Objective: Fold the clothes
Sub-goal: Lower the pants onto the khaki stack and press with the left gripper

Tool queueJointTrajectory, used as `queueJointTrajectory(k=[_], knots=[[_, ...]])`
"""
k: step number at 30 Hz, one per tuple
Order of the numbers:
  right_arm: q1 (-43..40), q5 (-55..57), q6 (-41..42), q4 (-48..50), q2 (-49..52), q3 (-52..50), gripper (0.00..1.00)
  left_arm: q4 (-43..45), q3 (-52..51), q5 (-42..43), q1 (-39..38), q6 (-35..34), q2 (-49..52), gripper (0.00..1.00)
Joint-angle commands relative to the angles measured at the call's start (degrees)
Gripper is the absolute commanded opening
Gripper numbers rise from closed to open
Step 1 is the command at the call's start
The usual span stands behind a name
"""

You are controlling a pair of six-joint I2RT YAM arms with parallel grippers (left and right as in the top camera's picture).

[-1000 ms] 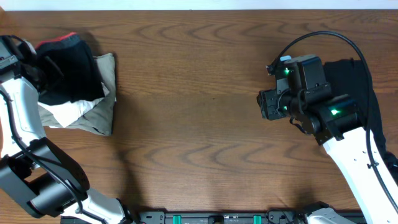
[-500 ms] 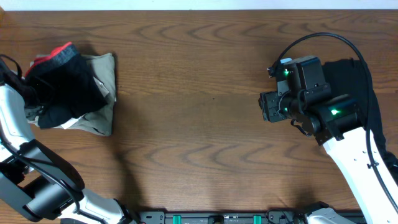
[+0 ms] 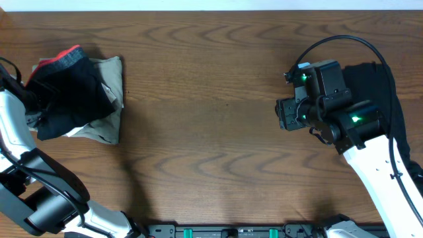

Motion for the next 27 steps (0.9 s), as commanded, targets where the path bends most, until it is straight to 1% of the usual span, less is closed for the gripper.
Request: queueJointTrajectory(k=[1, 2, 6, 8, 11, 12, 13, 14, 15, 16, 18, 21, 23, 25, 27], knots=[[-0.3, 0.6, 0.5, -0.1, 0.4, 0.2, 0.63, 0.1, 0.7, -8.2, 1.2, -4.1, -3.7, 0.72], [-0.3, 0.6, 0.5, -0.1, 0.4, 0.2, 0.63, 0.1, 0.7, -9.5, 1.7, -5.2, -4.9, 0.72], [-0.3, 0.6, 0.5, 0.0, 0.4, 0.2, 0.63, 1.1, 0.7, -8.5, 2.6, -5.7, -8.7, 0.77], [-0.3, 0.6, 0.5, -0.1, 0.4, 0.2, 0.63, 2.0, 0.7, -4.2, 2.6, -5.1, -11.0, 0.78], [-0.3, 0.6, 0.5, -0.3, 0.4, 0.2, 0.63, 4.6, 0.7, 4.3, 2.5, -0.5, -14.2, 0.77], [-0.3, 0.6, 0.5, -0.3, 0.4, 0.2, 0.63, 4.8, 0.7, 6.1, 2.5, 0.0, -15.0, 0.74], [-0.3, 0.6, 0.5, -0.3, 0.4, 0.2, 0.63, 4.7, 0.7, 7.0, 2.5, 0.0, -15.4, 0.65], [-0.3, 0.6, 0.5, -0.3, 0.4, 0.2, 0.63, 4.5, 0.6, 7.3, 2.5, 0.3, -15.6, 0.54], [-0.3, 0.6, 0.5, -0.2, 0.4, 0.2, 0.63, 4.5, 0.5, 7.6, 2.5, 0.9, -15.5, 0.37], [-0.3, 0.6, 0.5, -0.2, 0.4, 0.2, 0.63, 4.7, 0.2, 7.9, 2.5, 1.1, -15.1, 0.29], [-0.3, 0.6, 0.5, -0.3, 0.4, 0.2, 0.63, 5.8, -0.6, 12.1, 2.8, 2.4, -13.8, 0.28], [-0.3, 0.6, 0.5, -0.5, 0.4, 0.2, 0.64, 9.2, -2.2, 21.6, 4.0, 3.0, -10.2, 0.28], [-0.3, 0.6, 0.5, -0.9, 0.4, 0.2, 0.64, 11.5, -2.8, 26.3, 5.0, 3.0, -6.7, 0.31], [-0.3, 0.6, 0.5, -1.2, 0.4, 0.2, 0.64, 13.3, -2.9, 30.3, 5.8, 3.0, -3.0, 0.33], [-0.3, 0.6, 0.5, -1.2, 0.4, 0.2, 0.64, 14.8, -2.9, 32.3, 6.4, 3.0, 1.1, 0.34]])
